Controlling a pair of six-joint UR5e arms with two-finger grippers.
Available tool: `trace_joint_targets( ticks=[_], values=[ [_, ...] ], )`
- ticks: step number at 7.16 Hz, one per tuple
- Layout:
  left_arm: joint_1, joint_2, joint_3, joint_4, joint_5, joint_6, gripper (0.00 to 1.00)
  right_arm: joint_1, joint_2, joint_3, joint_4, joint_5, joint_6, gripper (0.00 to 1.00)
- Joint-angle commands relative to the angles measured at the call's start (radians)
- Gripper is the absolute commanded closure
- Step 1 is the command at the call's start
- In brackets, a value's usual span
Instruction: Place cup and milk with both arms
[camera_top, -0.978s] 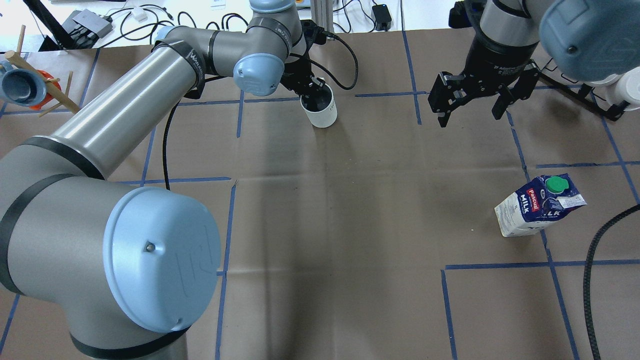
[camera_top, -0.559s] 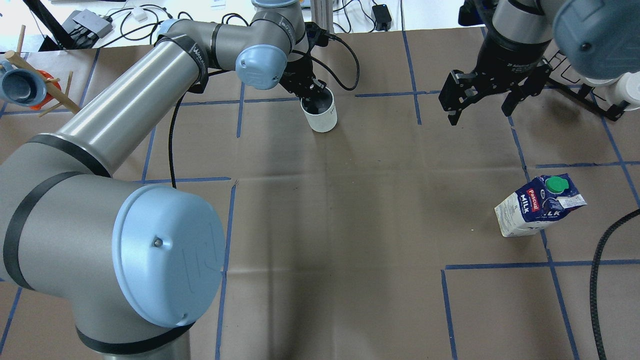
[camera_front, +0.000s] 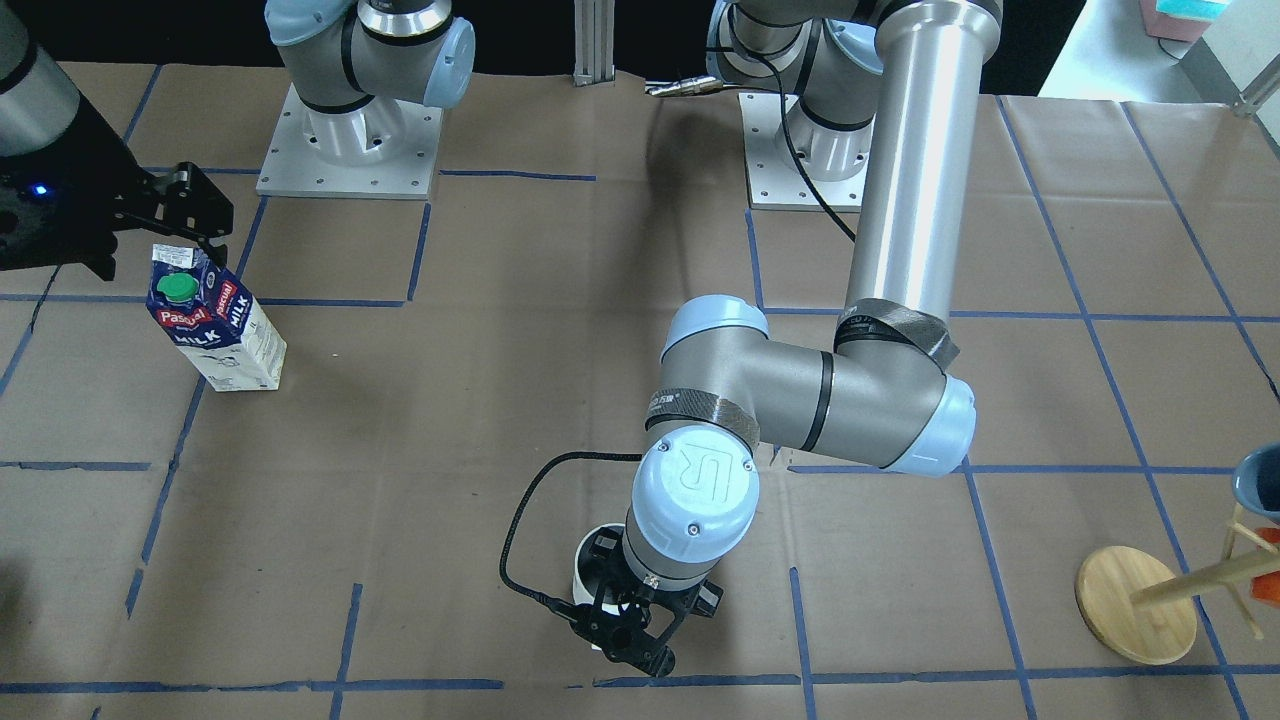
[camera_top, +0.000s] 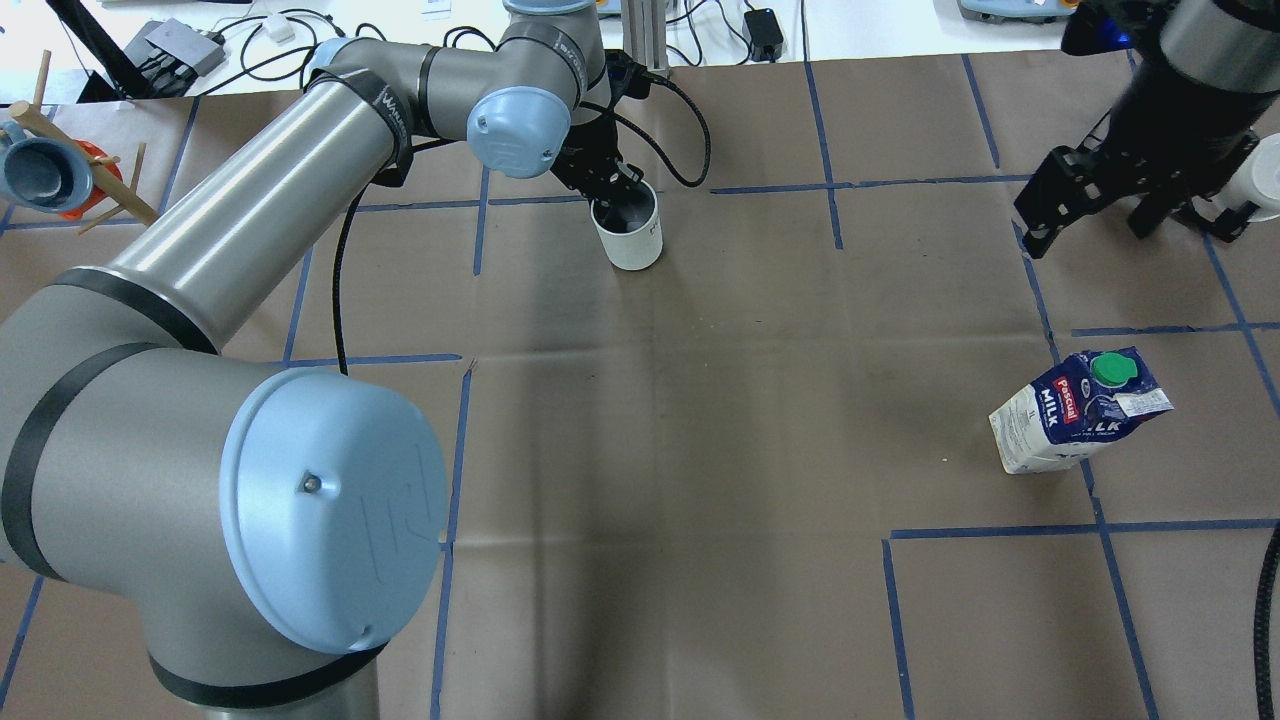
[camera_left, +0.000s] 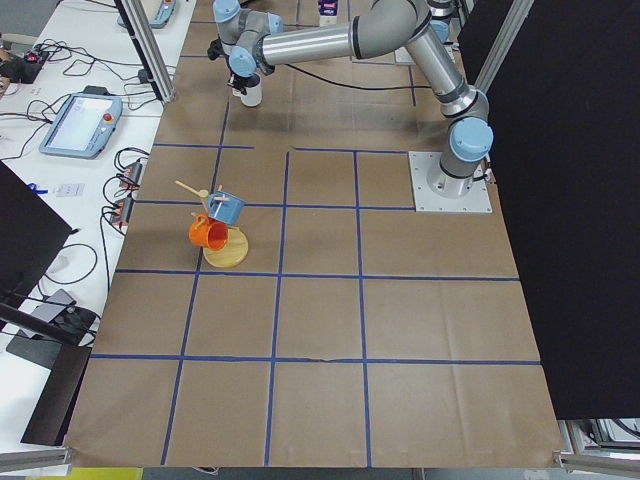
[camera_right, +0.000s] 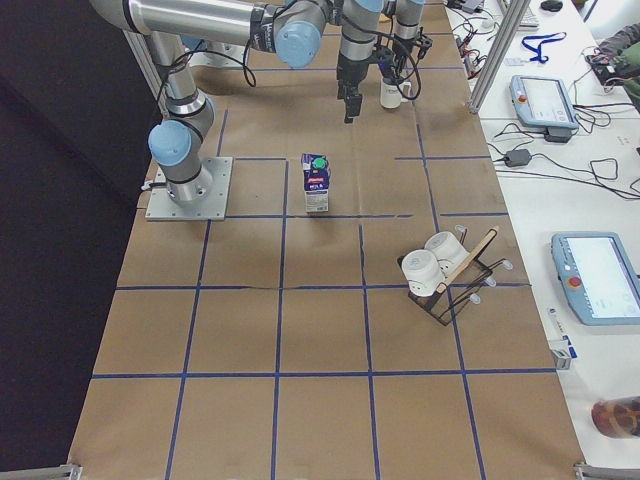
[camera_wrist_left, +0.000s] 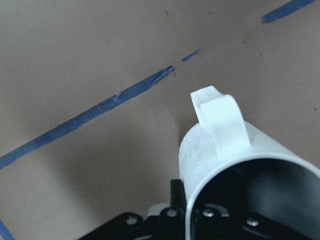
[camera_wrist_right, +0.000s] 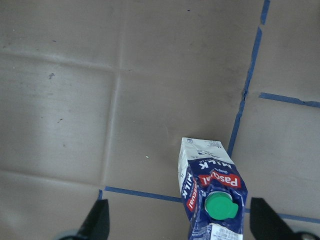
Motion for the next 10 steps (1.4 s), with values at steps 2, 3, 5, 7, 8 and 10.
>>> trace_joint_targets(
  ticks=[2, 3, 5, 7, 8, 10],
  values=[
    [0.001, 0.003, -0.007, -0.005, 0.011, 0.002, 0.75, -0.108, -0.054, 0.075, -0.039, 0.000, -0.130, 0.00],
    [0.001, 0.000, -0.007, -0.005, 0.011, 0.002, 0.69, -0.133, -0.057, 0.088, -0.039, 0.002, -0.149, 0.00],
    [0.005, 0.005, -0.007, -0.008, 0.011, 0.002, 0.01, -0.152, -0.061, 0.099, -0.039, 0.002, -0.155, 0.00],
    [0.005, 0.063, 0.015, -0.113, 0.013, 0.002, 0.00, -0.149, -0.064, 0.128, -0.066, 0.005, -0.143, 0.00],
    [0.010, 0.130, 0.007, -0.156, 0.014, 0.002, 0.00, -0.147, -0.065, 0.170, -0.123, 0.005, -0.142, 0.00],
    [0.016, 0.256, -0.008, -0.337, 0.054, -0.016, 0.00, -0.147, -0.062, 0.279, -0.264, 0.004, -0.142, 0.00]
  ],
)
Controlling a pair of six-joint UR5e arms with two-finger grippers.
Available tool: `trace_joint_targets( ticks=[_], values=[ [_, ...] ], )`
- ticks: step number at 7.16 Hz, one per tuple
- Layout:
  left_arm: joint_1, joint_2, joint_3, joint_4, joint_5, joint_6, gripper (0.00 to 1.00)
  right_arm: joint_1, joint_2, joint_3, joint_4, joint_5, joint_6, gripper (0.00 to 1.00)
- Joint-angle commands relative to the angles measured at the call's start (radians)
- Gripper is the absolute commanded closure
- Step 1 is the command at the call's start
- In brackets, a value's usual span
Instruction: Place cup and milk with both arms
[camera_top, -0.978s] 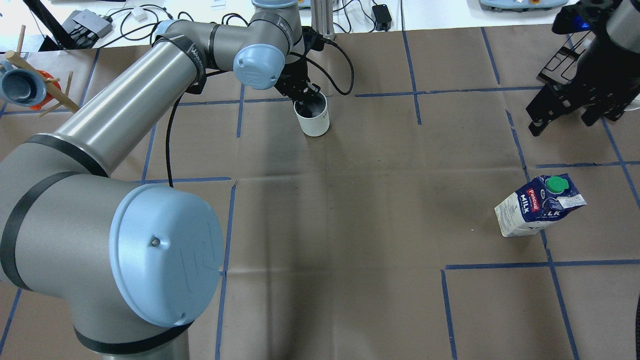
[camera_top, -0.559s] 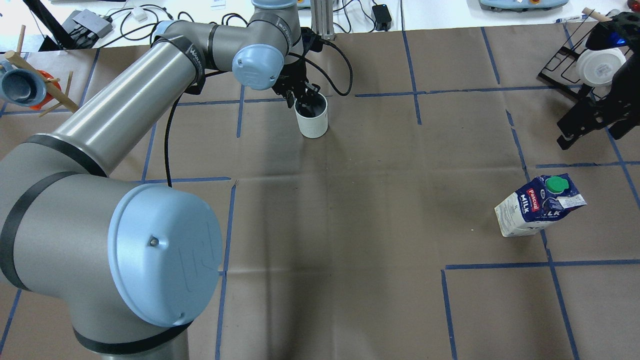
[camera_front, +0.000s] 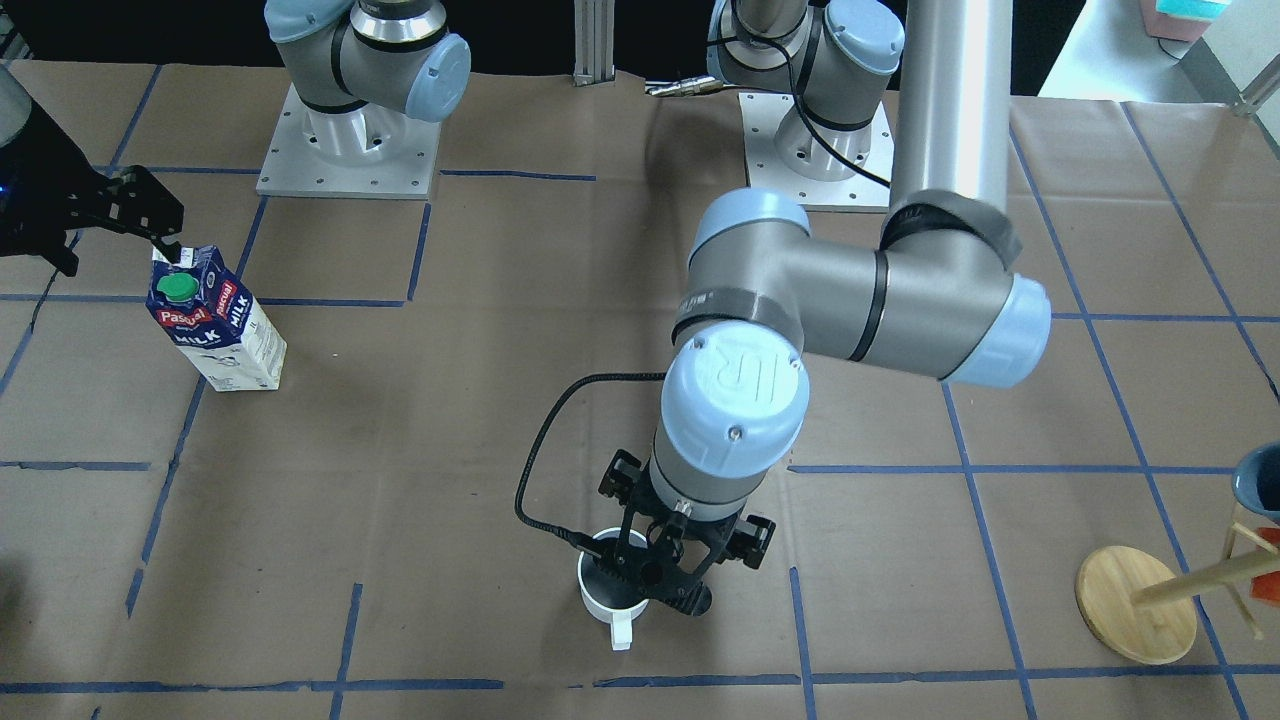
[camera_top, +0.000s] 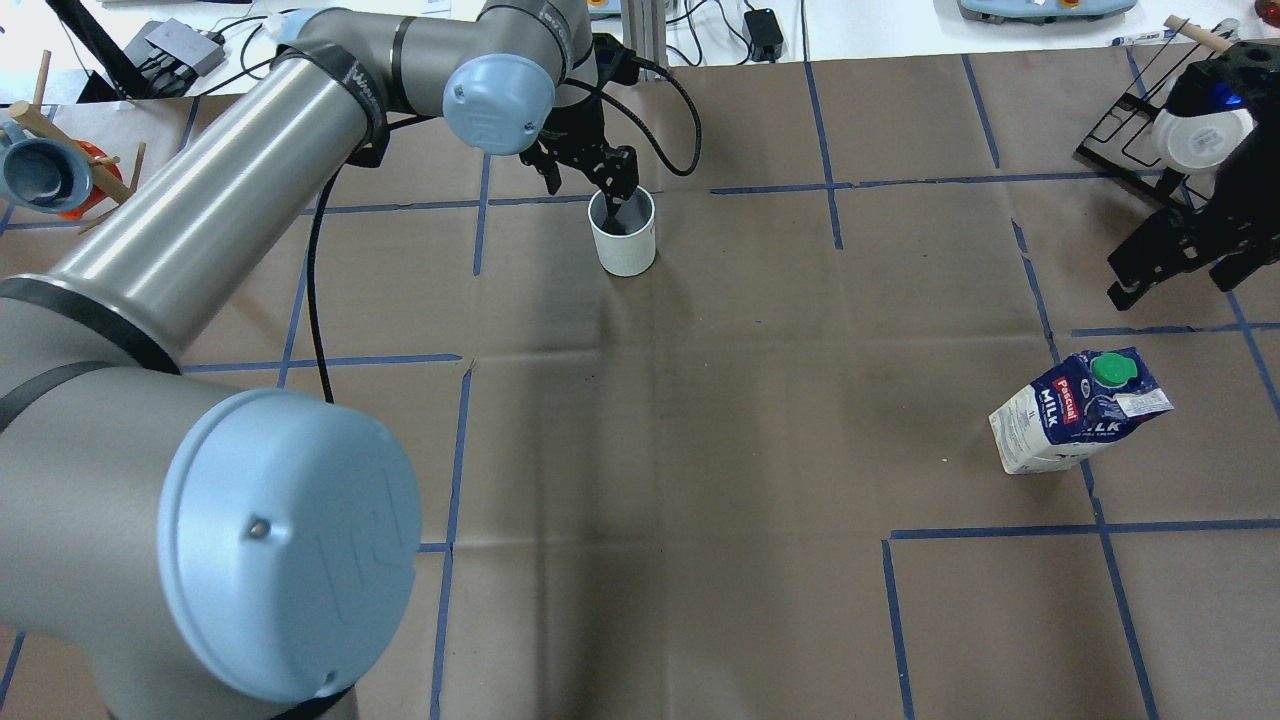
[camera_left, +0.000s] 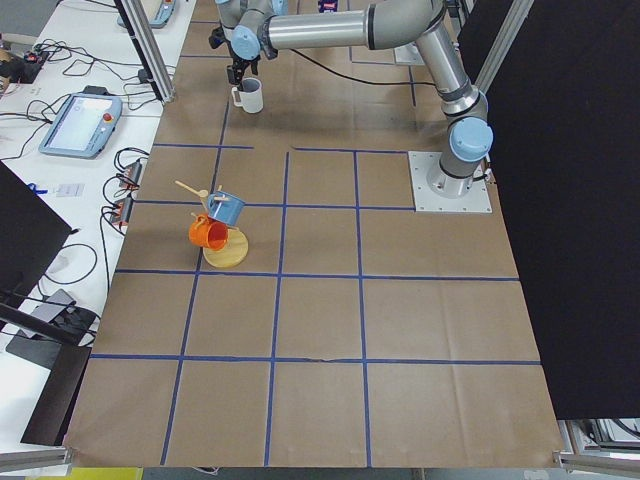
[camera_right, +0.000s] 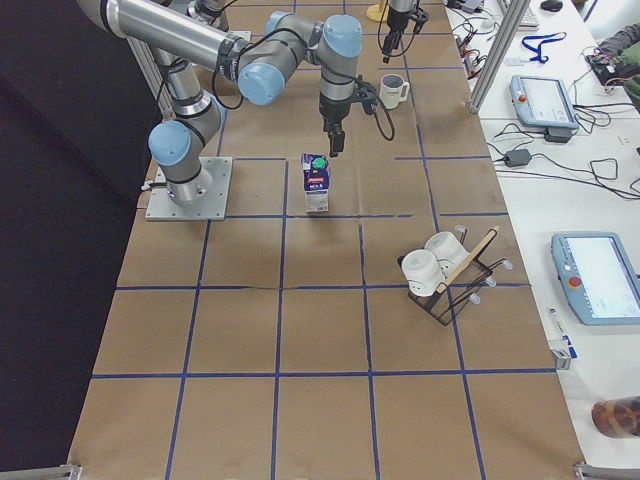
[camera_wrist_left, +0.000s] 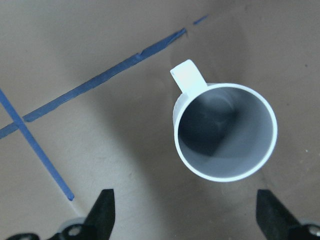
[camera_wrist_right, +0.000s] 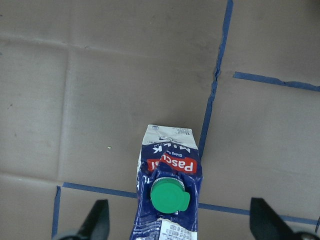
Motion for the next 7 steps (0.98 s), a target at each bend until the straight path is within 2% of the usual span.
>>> trace_joint_targets(
  ticks=[1, 2, 3, 5, 7],
  values=[
    [0.015, 0.151, -0.008, -0.245, 0.021, -0.049, 0.00, -0.001, 0.001, 0.107, -0.119, -0.015, 0.000, 0.00],
    [0.037, 0.235, -0.023, -0.336, 0.022, -0.072, 0.00, -0.001, 0.003, 0.130, -0.145, -0.017, 0.000, 0.00],
    [0.057, 0.318, -0.087, -0.343, 0.021, -0.080, 0.00, -0.001, 0.004, 0.146, -0.150, -0.017, -0.009, 0.00],
    [0.134, 0.518, -0.313, -0.314, 0.015, -0.112, 0.00, -0.003, 0.004, 0.198, -0.156, -0.017, -0.008, 0.00],
    [0.198, 0.644, -0.411, -0.300, 0.018, -0.110, 0.00, -0.004, 0.004, 0.225, -0.175, -0.020, -0.012, 0.00]
  ],
)
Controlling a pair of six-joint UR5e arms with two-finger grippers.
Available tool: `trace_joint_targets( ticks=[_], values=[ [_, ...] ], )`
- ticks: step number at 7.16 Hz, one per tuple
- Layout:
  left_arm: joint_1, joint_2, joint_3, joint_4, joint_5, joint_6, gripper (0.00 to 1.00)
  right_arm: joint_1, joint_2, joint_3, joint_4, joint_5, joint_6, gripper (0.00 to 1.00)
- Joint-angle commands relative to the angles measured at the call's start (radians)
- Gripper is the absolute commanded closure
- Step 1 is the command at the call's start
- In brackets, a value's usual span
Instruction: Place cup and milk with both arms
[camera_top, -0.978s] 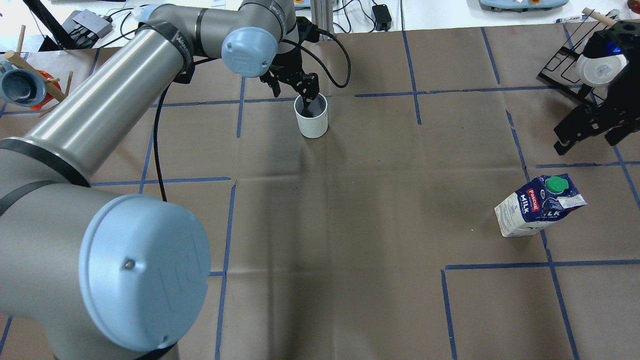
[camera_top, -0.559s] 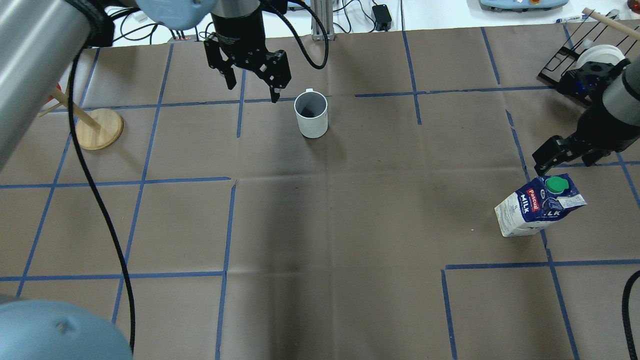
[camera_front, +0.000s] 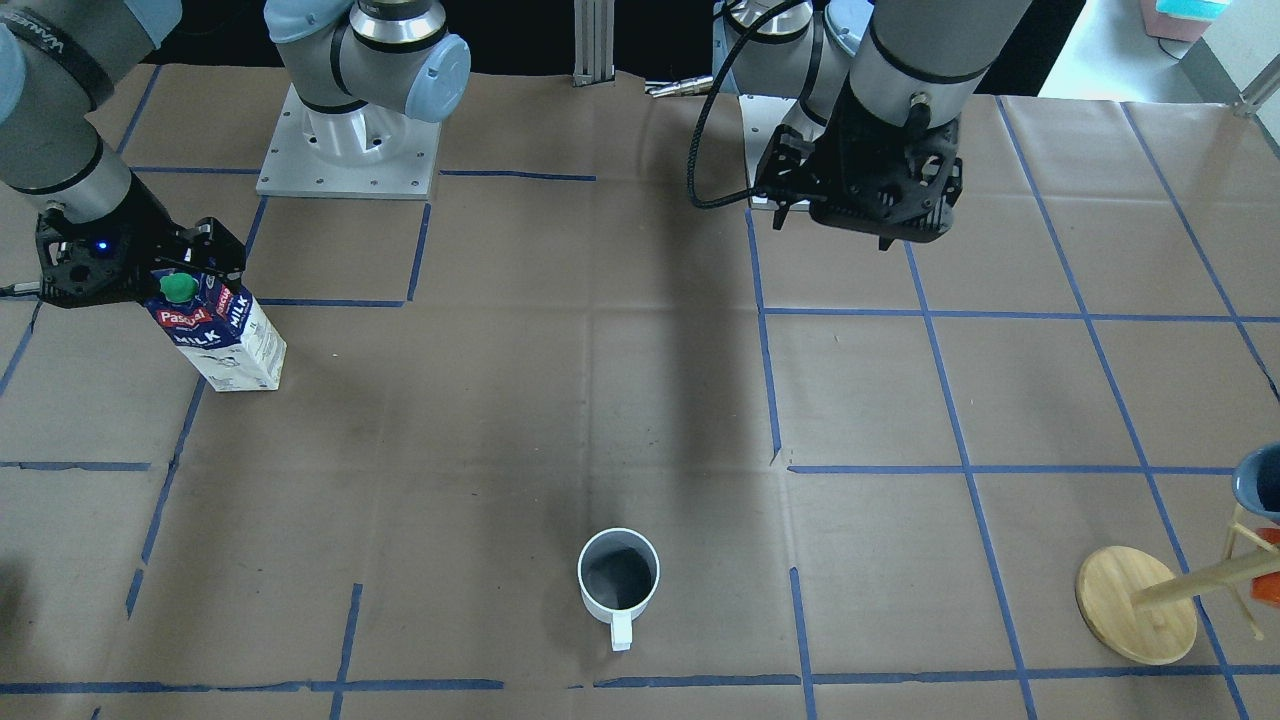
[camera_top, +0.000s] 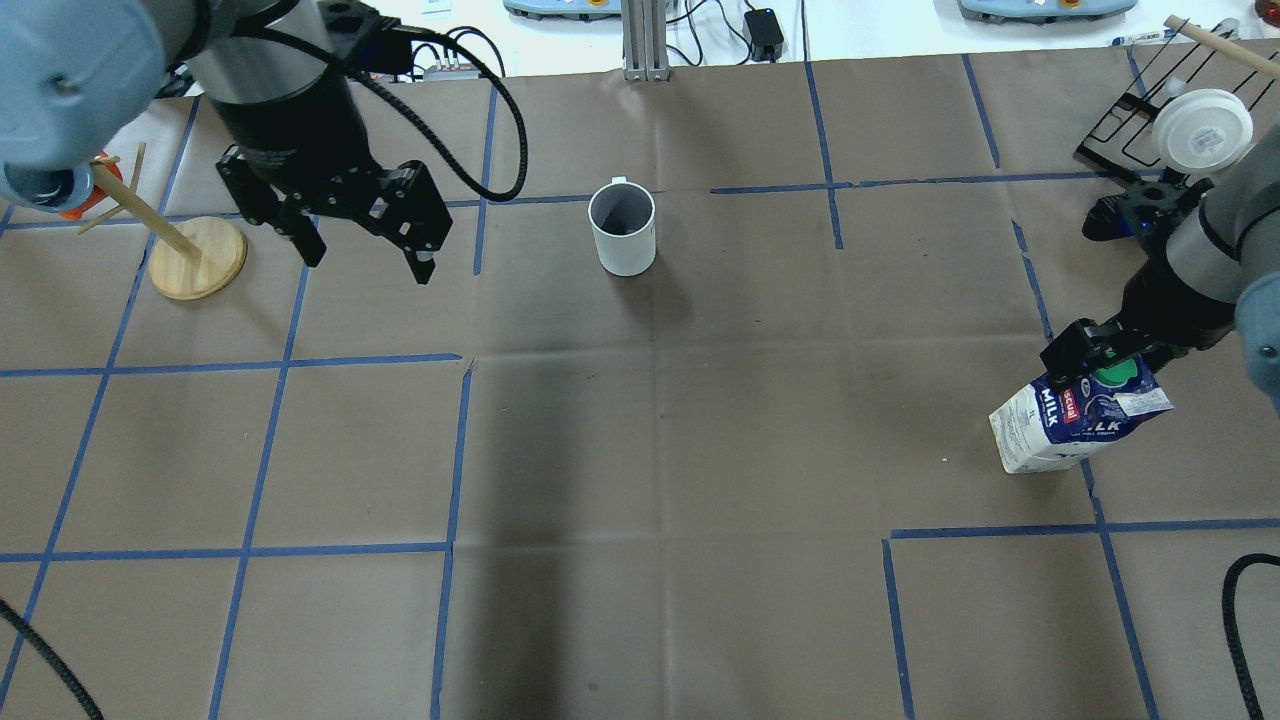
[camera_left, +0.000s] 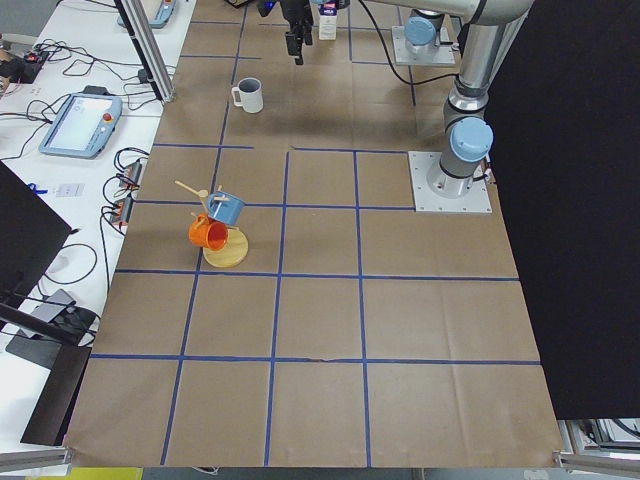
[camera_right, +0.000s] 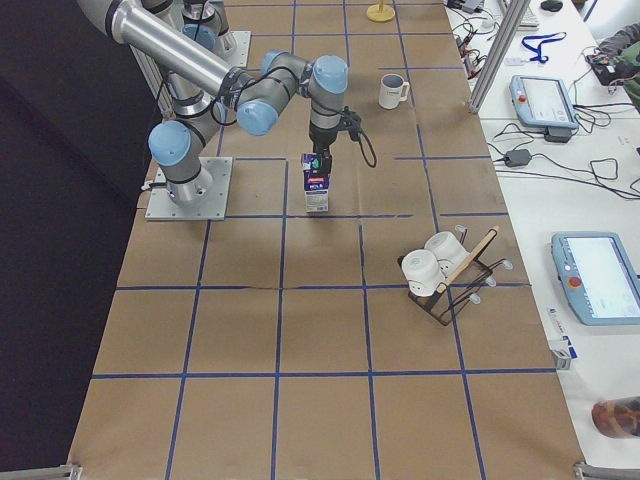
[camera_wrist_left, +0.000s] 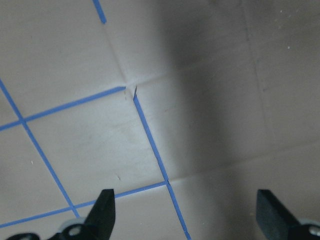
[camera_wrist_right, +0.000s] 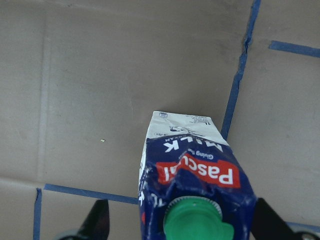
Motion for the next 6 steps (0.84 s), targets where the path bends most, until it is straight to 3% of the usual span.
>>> trace_joint_targets(
  ticks=[1, 3, 4, 5, 6],
  values=[
    [0.039, 0.095, -0.096, 0.054, 0.001, -0.008, 0.00, -0.004, 0.000, 0.020, -0.007, -0.003, 0.007, 0.00],
    [0.046, 0.106, -0.143, 0.091, 0.001, -0.012, 0.00, -0.004, 0.002, 0.020, -0.007, -0.034, 0.010, 0.01],
    [0.056, 0.106, -0.143, 0.087, 0.004, -0.005, 0.00, -0.004, 0.000, 0.020, -0.009, -0.032, 0.011, 0.29],
    [0.057, 0.103, -0.143, 0.086, 0.003, -0.007, 0.00, -0.004, 0.000, 0.020, -0.009, -0.032, 0.012, 0.50],
    [0.056, 0.100, -0.138, 0.086, 0.000, -0.013, 0.00, -0.003, 0.000, 0.020, -0.009, -0.031, 0.010, 0.52]
  ],
)
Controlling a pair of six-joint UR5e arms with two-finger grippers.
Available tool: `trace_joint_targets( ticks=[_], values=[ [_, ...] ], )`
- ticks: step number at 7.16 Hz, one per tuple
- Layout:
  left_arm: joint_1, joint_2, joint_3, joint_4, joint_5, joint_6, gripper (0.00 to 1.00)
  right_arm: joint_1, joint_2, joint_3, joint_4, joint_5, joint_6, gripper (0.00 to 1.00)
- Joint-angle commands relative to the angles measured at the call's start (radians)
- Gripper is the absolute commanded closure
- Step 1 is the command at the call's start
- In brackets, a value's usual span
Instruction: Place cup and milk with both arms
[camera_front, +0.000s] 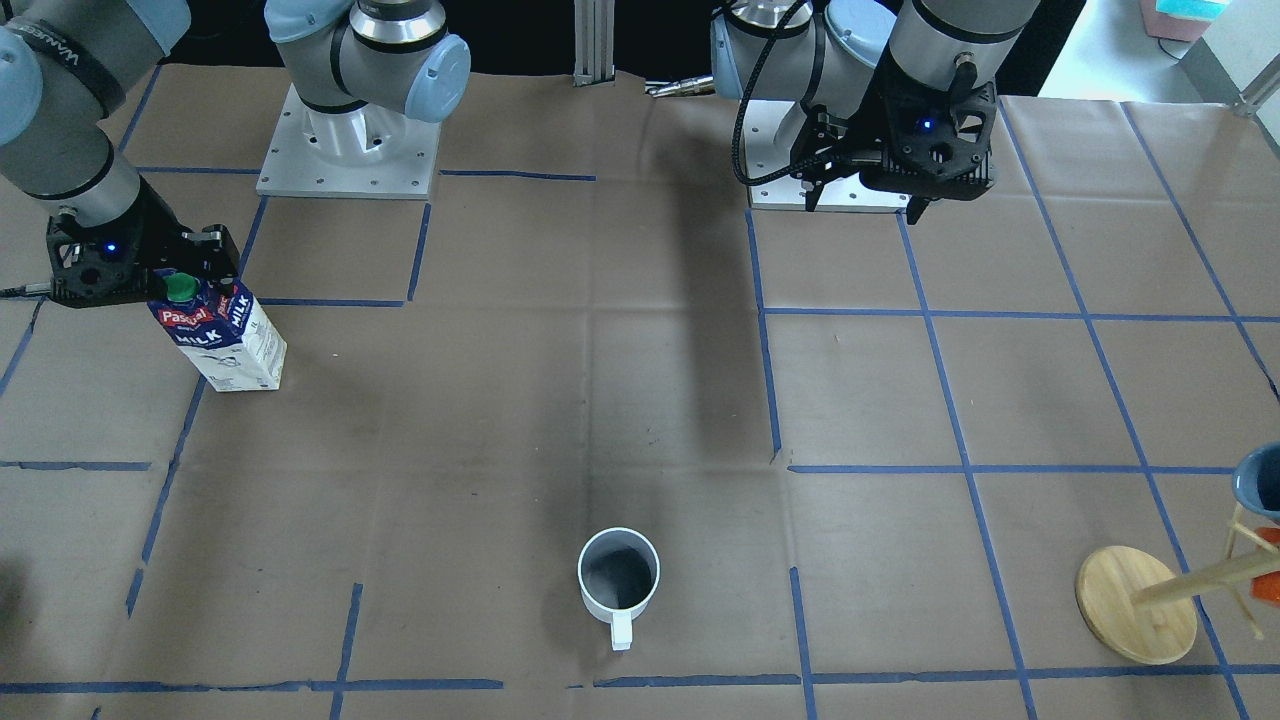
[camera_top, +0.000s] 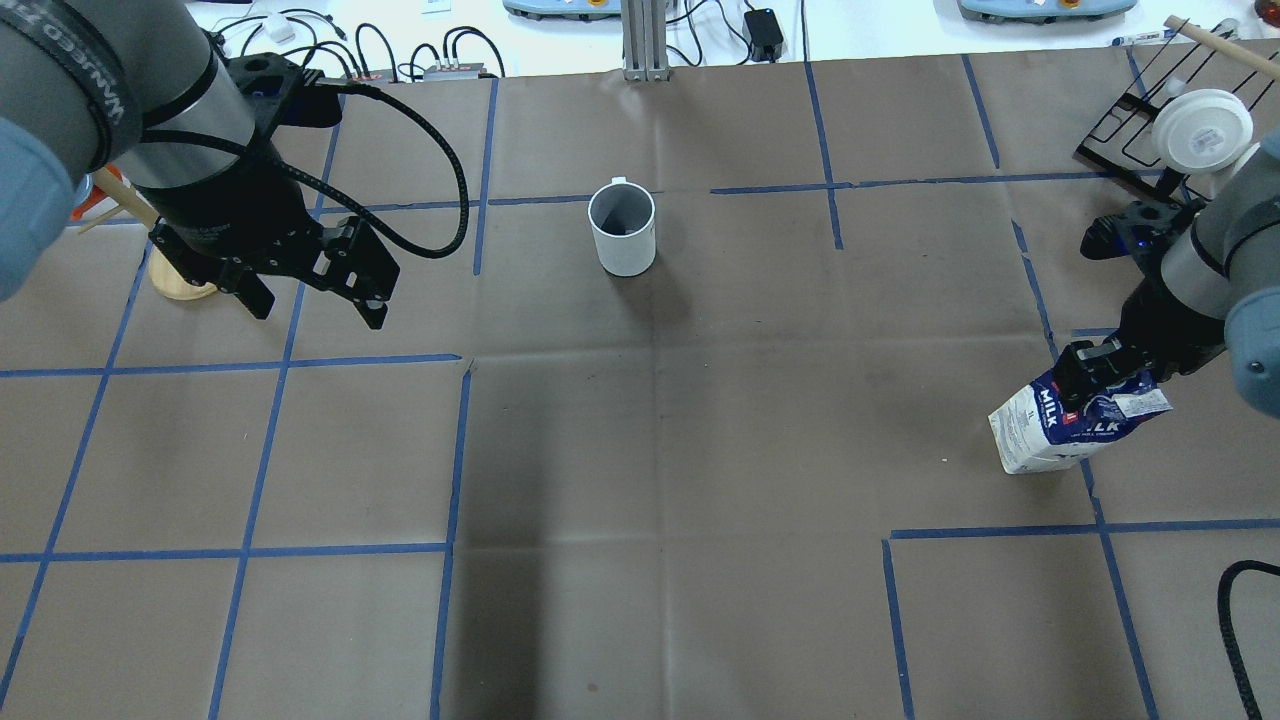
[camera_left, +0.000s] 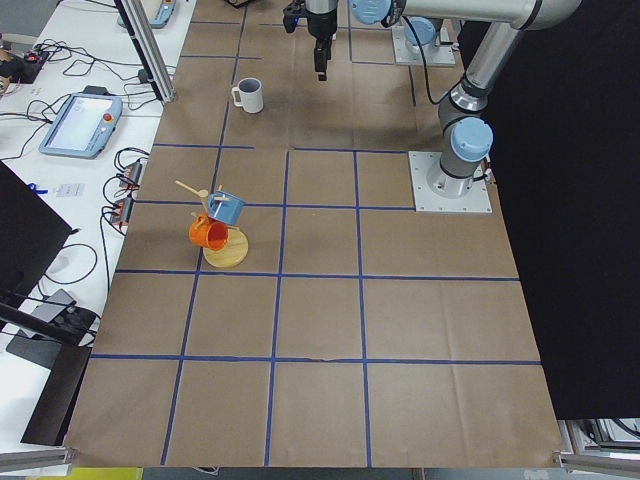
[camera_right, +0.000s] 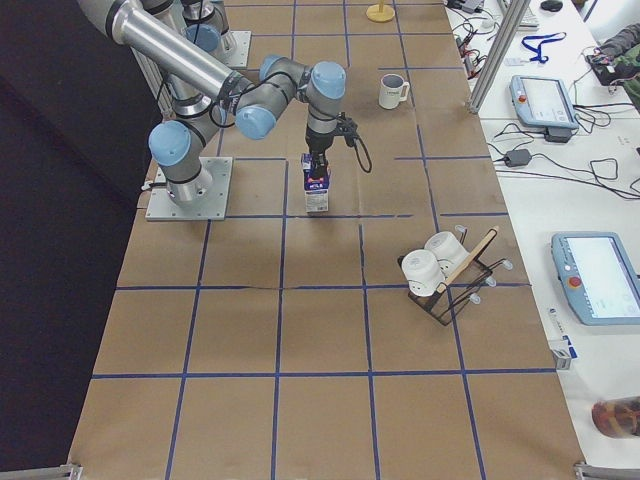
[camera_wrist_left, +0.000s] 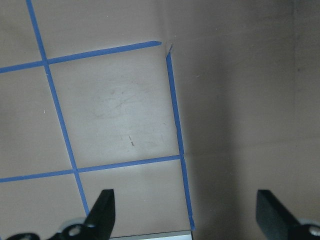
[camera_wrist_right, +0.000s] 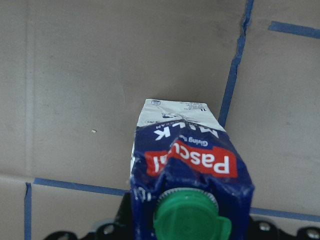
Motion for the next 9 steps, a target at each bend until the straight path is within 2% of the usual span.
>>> trace_joint_targets(
  ticks=[1, 3, 4, 5, 6, 7, 9],
  values=[
    [0.000, 0.003, 0.001, 0.000, 0.002, 0.000, 0.00, 0.001, 0.000, -0.001, 0.001, 0.000, -0.002, 0.53],
    [0.005, 0.034, 0.019, -0.012, 0.005, 0.005, 0.00, 0.001, -0.008, -0.030, 0.003, -0.004, 0.001, 0.51],
    [0.005, 0.030, 0.012, -0.011, 0.005, 0.005, 0.00, 0.003, -0.008, -0.082, 0.016, -0.004, 0.002, 0.51],
    [0.008, 0.020, -0.001, -0.006, 0.008, 0.005, 0.00, 0.004, -0.014, -0.150, 0.026, -0.001, 0.002, 0.50],
    [0.028, -0.004, -0.008, -0.006, 0.077, 0.005, 0.00, 0.006, -0.002, -0.223, 0.088, 0.006, 0.005, 0.51],
    [0.031, -0.024, -0.008, -0.003, 0.085, -0.001, 0.00, 0.010, 0.009, -0.295, 0.149, 0.013, 0.042, 0.51],
    [0.031, 0.008, -0.009, -0.020, 0.091, 0.005, 0.00, 0.038, 0.084, -0.429, 0.208, 0.016, 0.060, 0.51]
  ],
)
